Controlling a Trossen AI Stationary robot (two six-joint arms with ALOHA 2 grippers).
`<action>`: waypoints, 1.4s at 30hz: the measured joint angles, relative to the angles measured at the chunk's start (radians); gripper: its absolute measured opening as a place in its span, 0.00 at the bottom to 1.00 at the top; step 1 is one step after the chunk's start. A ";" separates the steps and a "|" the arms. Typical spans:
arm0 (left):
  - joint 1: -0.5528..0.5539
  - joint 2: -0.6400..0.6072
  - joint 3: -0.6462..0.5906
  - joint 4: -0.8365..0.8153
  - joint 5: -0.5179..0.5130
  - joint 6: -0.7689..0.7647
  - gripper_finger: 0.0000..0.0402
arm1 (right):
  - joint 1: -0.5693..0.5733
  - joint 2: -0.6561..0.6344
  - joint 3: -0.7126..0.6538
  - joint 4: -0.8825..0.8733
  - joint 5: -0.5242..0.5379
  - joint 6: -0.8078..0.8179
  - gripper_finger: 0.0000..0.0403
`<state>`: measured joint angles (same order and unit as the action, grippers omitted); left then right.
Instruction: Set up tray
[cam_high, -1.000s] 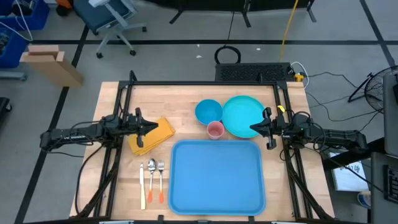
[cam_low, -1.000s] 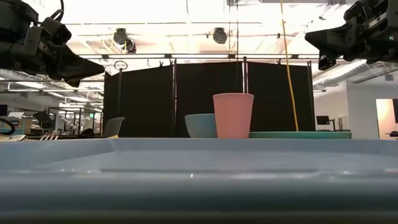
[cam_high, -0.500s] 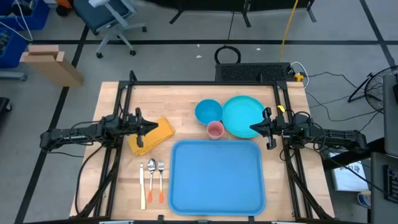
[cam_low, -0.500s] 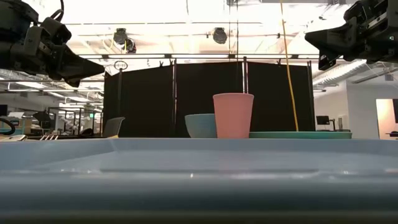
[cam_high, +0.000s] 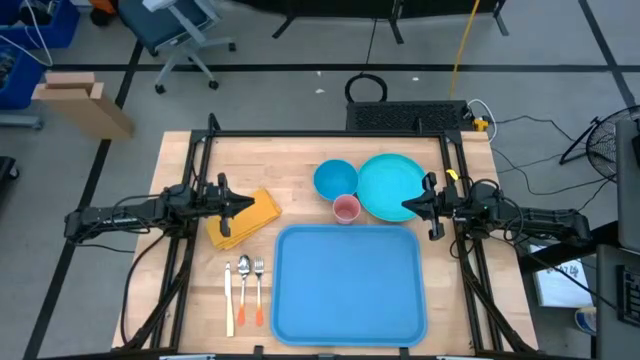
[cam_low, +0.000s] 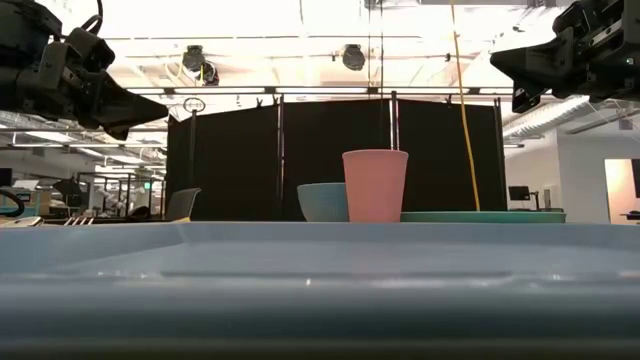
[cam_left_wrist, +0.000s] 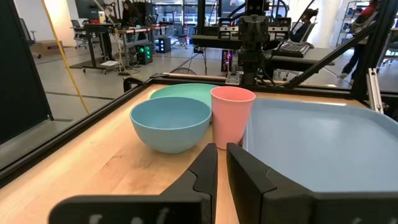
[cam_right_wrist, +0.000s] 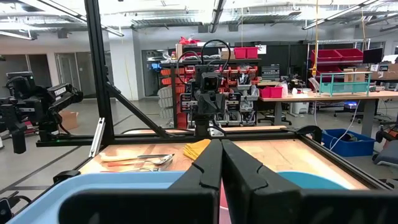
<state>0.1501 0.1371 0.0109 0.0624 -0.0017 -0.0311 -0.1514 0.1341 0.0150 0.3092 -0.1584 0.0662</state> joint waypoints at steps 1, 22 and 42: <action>0.000 0.000 0.000 0.000 0.000 0.000 0.09 | 0.000 0.000 0.000 0.000 0.000 0.000 0.00; 0.000 0.000 0.000 0.000 0.000 0.000 0.09 | 0.000 0.000 0.000 0.000 0.000 0.000 0.00; 0.000 0.000 0.000 0.011 0.000 -0.026 0.09 | 0.000 0.011 0.048 0.070 0.316 0.025 0.00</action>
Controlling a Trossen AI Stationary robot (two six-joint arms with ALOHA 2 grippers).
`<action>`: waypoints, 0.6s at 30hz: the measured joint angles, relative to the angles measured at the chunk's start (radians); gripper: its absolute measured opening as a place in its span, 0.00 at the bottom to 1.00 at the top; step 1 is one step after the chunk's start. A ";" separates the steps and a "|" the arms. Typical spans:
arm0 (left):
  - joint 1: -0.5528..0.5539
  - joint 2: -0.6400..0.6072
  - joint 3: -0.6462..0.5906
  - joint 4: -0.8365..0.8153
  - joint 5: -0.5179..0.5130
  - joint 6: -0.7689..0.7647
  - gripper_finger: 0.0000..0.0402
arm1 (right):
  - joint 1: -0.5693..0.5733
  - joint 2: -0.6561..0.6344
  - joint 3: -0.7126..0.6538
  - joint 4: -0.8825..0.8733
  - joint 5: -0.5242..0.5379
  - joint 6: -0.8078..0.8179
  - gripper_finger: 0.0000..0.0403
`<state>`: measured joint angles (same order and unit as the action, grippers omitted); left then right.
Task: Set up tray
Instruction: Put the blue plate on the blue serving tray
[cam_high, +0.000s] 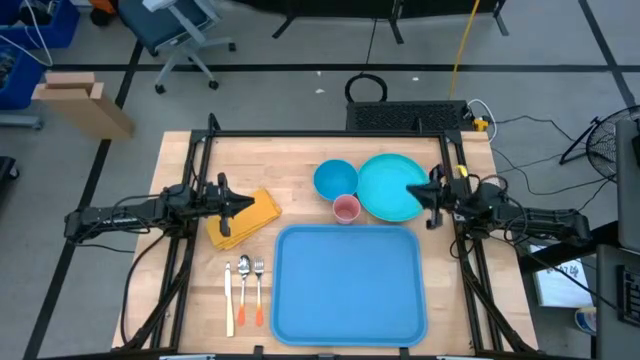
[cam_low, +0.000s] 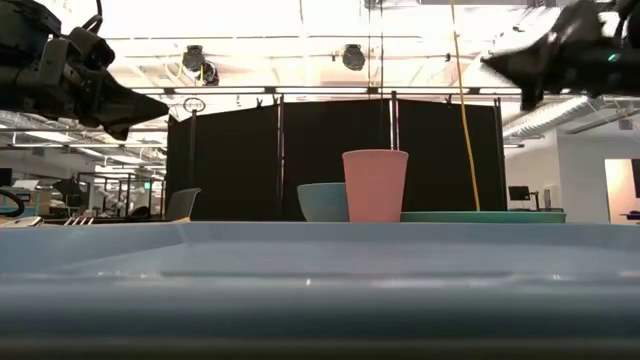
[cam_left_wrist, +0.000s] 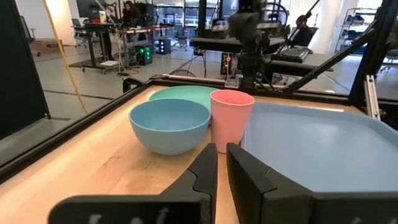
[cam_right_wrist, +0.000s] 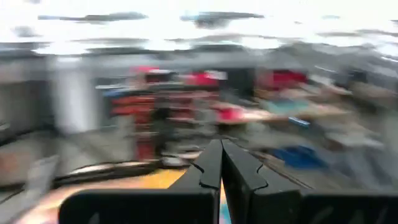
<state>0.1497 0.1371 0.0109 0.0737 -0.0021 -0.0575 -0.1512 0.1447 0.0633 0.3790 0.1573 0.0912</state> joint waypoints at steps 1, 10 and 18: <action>0.000 0.000 0.000 0.003 0.000 -0.003 0.09 | 0.000 0.012 0.017 -0.059 0.068 0.016 0.00; 0.000 0.000 0.000 0.006 -0.001 -0.007 0.09 | -0.136 0.362 0.513 -0.659 0.366 0.139 0.00; 0.000 0.000 0.000 0.007 -0.017 -0.016 0.09 | -0.513 0.843 0.907 -1.079 0.124 0.102 0.00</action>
<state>0.1497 0.1371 0.0109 0.0807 -0.0193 -0.0735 -0.6638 0.9875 0.9700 -0.6995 0.2817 0.1932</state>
